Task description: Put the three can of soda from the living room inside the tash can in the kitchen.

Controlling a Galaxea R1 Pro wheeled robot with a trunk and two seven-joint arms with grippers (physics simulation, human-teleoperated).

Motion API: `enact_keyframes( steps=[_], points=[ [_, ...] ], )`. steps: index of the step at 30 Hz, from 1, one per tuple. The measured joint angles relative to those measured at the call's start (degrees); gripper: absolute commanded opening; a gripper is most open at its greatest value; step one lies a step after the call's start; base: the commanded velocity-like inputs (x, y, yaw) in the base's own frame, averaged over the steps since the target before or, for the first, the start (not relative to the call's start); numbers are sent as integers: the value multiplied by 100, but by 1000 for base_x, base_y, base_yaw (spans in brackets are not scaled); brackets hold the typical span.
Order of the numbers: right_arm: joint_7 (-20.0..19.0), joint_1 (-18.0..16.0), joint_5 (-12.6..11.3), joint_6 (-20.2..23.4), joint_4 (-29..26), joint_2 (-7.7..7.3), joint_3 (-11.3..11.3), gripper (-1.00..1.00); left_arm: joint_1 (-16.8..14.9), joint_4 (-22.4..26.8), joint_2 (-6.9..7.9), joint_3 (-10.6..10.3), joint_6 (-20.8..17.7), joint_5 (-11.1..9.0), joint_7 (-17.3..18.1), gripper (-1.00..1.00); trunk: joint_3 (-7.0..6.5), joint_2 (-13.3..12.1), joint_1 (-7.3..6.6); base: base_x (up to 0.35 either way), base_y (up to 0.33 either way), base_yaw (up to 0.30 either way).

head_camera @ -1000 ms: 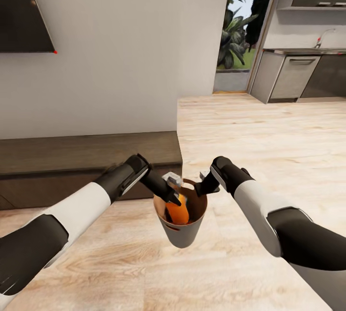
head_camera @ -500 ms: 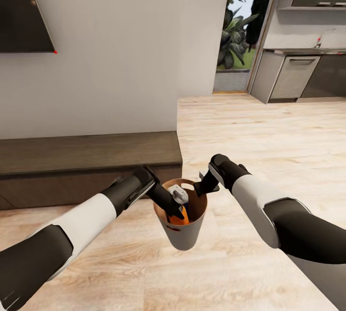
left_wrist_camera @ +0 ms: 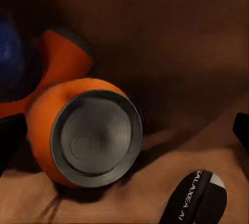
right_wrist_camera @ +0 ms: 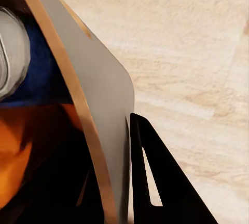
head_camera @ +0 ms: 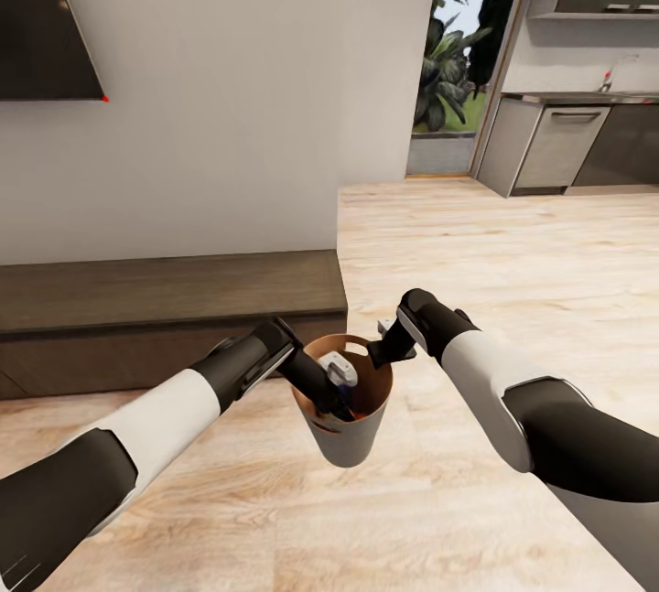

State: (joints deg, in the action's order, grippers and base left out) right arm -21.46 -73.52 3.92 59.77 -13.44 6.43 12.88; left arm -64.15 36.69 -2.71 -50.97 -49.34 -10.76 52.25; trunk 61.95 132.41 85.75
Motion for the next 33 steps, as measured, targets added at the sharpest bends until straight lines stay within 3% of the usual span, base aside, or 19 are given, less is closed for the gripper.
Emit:
enact_keyframes(
  steps=[6,9,12,16,18,23,24,27,30,31,33],
  points=[
    [0,-1,-40,6,-24,-17,10,-100,4,317,26,18,176,74,22,100,0,0,0,0,0,0],
    [12,-3,-48,-2,-64,-25,-60,-100,11,704,200,68,168,-99,70,100,0,0,0,0,0,0],
    [11,1,-66,2,-72,-26,-68,-100,14,978,438,204,182,-131,74,100,0,0,0,0,0,0],
    [14,15,-37,-1,-82,-42,-58,-100,15,1397,917,887,198,-137,76,100,0,0,0,0,0,0],
    [12,20,-27,-3,-84,-51,-54,-100,15,1520,1121,1119,199,-138,87,100,0,0,0,0,0,0],
    [12,23,-48,0,-84,-61,-59,-100,19,1944,1680,1355,197,-164,333,100,0,0,0,0,0,0],
    [13,24,-54,1,-84,-65,-60,-100,38,2079,1852,1475,199,-166,453,100,0,0,0,0,0,0],
    [13,27,-43,-1,-85,-71,-62,-100,204,2299,2112,1938,209,-170,625,100,0,0,0,0,0,0],
    [13,31,-43,-1,-87,-88,-69,-100,827,2518,2248,2687,454,-118,620,100,1,0,1,0,0,0],
    [13,32,-59,1,-88,-108,-80,-100,1006,2540,2259,2792,599,-115,585,100,1,0,0,0,0,0],
    [-5,31,-211,17,-90,-285,-156,-100,1853,2566,2267,3305,1491,-98,193,100,1,0,0,0,0,0]
  ],
)
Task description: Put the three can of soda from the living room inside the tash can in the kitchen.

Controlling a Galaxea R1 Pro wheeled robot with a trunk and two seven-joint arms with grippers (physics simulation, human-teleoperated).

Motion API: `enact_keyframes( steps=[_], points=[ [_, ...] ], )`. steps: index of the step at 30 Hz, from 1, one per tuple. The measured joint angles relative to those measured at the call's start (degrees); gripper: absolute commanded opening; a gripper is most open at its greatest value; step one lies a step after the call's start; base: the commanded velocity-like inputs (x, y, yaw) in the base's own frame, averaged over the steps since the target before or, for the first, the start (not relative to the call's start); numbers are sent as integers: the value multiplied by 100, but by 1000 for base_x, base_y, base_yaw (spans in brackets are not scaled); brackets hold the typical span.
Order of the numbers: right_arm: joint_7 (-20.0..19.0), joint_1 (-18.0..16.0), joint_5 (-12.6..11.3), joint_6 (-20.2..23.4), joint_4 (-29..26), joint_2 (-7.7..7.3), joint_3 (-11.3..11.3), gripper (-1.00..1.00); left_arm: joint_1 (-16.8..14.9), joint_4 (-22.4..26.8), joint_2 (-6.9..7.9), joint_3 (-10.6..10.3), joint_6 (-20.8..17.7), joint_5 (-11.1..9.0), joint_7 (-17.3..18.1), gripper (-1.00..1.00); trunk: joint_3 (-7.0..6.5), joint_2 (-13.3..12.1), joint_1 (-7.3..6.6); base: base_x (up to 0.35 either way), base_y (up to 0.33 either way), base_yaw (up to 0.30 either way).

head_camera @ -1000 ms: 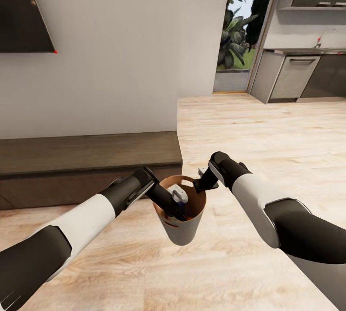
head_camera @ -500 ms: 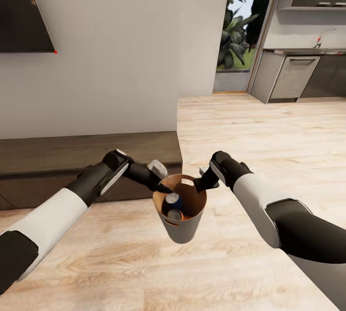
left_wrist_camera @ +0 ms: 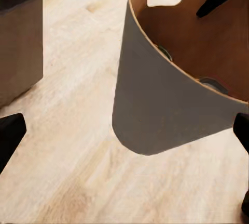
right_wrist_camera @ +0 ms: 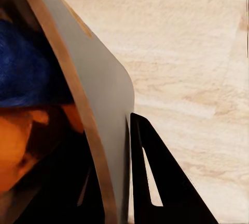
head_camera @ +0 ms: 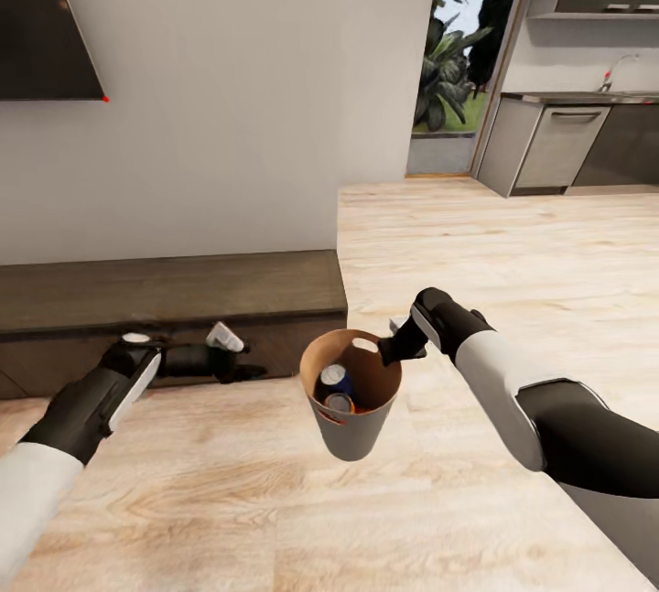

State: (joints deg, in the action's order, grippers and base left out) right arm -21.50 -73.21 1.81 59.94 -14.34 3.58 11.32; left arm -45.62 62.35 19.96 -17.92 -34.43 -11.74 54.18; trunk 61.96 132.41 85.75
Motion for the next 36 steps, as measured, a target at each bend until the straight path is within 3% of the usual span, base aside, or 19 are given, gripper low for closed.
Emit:
enact_keyframes(
  steps=[2,3,5,6,8,11,16,18,23,28,33,36],
  points=[
    [6,3,114,-15,1,-105,31,-100,482,2,-13,361,568,-9,-364,100,0,0,0,0,0,0],
    [-2,4,145,-19,3,-191,38,-100,925,5,-25,709,1103,-21,-720,100,0,0,-1,0,0,0],
    [-12,7,272,-39,3,-285,65,-100,1383,10,-35,999,1580,-19,-1053,100,0,0,0,0,0,0],
    [-31,8,205,-30,4,-385,44,-100,1715,35,-39,1192,1902,-15,-1302,100,0,0,0,0,0,0],
    [-85,9,109,-19,4,-533,5,-100,2071,95,-48,1357,2206,-18,-1541,100,0,0,0,0,0,0],
    [-221,14,53,-14,1,-798,-199,-100,2329,125,-67,1479,2456,-24,-1749,100,-1,0,-1,0,0,0],
    [-408,34,212,-43,4,-1113,-283,-100,2446,120,-89,1539,2583,-42,-1846,100,-1,0,-1,0,0,0],
    [-603,44,286,-57,6,-1169,-260,-100,2454,112,-93,1543,2592,-45,-1852,100,-1,0,0,0,0,0],
    [-858,68,-13,1,-6,-1206,-360,-100,2459,103,-122,1545,2598,-47,-1858,100,-1,0,0,0,0,0],
    [-873,174,295,-57,-15,-1212,-266,-100,2461,103,-144,1546,2598,-50,-1860,100,0,0,0,0,0,0],
    [-890,201,106,-20,-24,-1218,-332,-100,2461,102,-150,1539,2599,-41,-1882,100,89,199,109,0,0,0],
    [-883,204,148,-28,-22,-1219,-320,-100,2461,102,-150,1536,2599,-37,-1894,100,143,319,175,0,0,0]
  ],
)
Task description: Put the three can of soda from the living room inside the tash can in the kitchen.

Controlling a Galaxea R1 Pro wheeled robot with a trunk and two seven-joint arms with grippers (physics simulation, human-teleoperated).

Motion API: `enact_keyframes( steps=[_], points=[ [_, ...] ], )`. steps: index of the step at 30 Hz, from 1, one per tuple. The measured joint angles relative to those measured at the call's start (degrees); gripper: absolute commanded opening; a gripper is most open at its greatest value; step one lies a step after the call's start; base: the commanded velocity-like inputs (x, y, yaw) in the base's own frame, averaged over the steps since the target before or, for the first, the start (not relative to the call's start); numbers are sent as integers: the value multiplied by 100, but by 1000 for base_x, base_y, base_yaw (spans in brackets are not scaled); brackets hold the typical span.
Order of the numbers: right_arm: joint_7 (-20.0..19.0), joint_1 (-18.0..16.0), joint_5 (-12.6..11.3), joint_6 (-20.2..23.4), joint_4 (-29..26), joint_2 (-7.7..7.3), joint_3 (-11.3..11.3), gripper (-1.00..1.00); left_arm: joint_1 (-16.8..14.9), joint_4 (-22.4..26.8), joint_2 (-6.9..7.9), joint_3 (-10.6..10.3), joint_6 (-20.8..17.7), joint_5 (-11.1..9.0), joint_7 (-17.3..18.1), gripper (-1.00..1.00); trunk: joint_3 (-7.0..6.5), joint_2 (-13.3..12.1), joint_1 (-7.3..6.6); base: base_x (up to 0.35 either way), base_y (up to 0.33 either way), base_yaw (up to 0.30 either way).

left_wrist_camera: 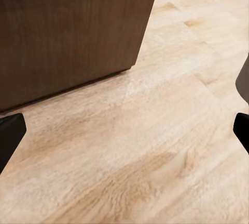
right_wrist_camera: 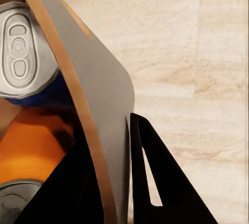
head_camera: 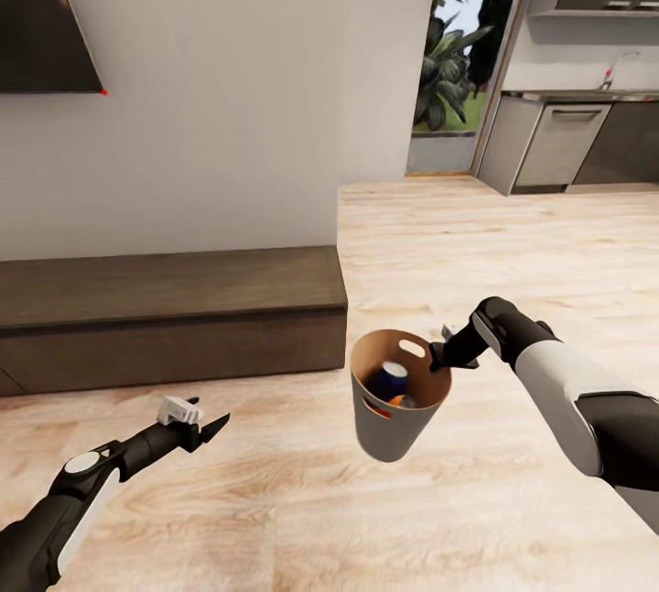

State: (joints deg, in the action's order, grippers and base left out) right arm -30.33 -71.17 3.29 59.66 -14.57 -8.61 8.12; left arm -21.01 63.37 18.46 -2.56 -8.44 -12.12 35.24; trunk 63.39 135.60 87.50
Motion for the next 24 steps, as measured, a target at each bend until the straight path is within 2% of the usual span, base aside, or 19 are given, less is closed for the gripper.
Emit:
enact_keyframes(
  steps=[3,8,14,18,20,24],
  points=[
    [10,1,86,-18,2,-3,25,-100,0,0,0,-4,0,3,-5,100,54,120,66,0,0,0],
    [9,2,-4,2,5,-5,10,-100,0,-4,0,-7,-4,20,-8,100,144,321,176,0,0,0],
    [26,2,77,-12,5,-9,48,-100,0,-8,0,-8,-8,25,-8,100,251,561,308,0,0,0],
    [39,2,15,0,1,-15,32,-100,0,-14,0,-8,-9,32,-8,100,323,722,395,0,0,0],
    [63,1,-22,7,-2,-50,18,-100,0,-16,0,-8,-9,33,-8,100,363,764,421,0,0,0],
    [85,2,81,-13,-2,-143,50,-100,0,-17,0,-8,-9,34,-8,100,452,770,431,0,0,0]
  ],
)
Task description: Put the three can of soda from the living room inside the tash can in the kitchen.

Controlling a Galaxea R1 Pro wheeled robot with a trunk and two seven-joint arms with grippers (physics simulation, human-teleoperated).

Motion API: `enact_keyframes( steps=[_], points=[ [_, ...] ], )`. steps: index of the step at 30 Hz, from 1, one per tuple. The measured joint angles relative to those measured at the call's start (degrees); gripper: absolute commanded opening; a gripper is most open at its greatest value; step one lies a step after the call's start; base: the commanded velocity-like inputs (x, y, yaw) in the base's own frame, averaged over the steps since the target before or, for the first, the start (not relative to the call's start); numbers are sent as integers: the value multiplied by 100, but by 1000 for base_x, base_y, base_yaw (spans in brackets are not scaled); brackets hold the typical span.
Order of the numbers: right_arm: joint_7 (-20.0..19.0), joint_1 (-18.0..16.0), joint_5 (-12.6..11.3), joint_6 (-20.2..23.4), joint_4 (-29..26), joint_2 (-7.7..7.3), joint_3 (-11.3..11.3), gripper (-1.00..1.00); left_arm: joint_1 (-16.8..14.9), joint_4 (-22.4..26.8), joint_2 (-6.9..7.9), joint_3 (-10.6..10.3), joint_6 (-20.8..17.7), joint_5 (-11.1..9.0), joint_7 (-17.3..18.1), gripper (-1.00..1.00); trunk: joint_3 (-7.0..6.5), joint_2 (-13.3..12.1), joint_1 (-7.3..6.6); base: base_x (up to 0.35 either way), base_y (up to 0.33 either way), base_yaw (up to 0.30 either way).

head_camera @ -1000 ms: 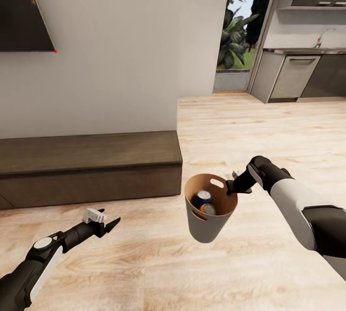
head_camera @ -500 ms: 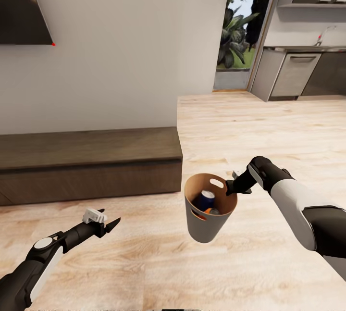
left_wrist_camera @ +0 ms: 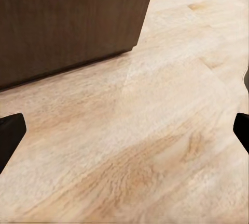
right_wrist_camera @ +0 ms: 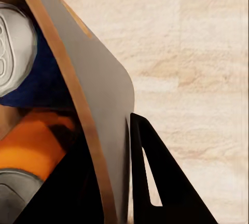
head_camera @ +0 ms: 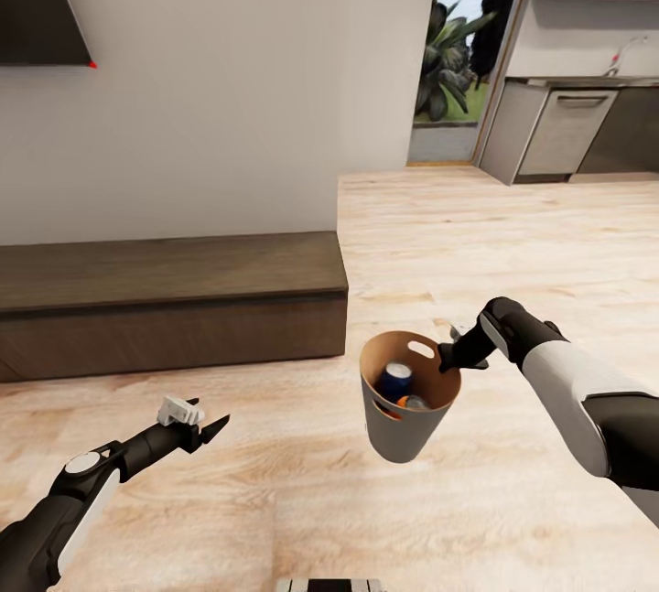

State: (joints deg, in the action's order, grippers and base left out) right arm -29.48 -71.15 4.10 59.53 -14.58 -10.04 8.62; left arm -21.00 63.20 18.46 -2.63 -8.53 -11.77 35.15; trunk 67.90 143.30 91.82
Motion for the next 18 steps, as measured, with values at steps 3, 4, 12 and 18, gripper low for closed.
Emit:
enact_keyframes(
  steps=[3,4,12,18],
  points=[
    [4,0,27,-6,-5,-24,10,-100,0,0,0,0,0,2,0,100,66,4,8,0,0,0],
    [2,0,-8,1,-6,-27,2,-100,0,0,0,0,0,4,0,100,89,5,10,0,0,0],
    [2,0,-20,5,-9,-39,-7,-100,0,-1,0,0,0,9,0,100,266,16,31,0,0,0],
    [1,0,-73,14,-10,-47,-20,-100,0,-3,0,-5,0,9,0,100,399,24,46,0,0,0]
  ],
)
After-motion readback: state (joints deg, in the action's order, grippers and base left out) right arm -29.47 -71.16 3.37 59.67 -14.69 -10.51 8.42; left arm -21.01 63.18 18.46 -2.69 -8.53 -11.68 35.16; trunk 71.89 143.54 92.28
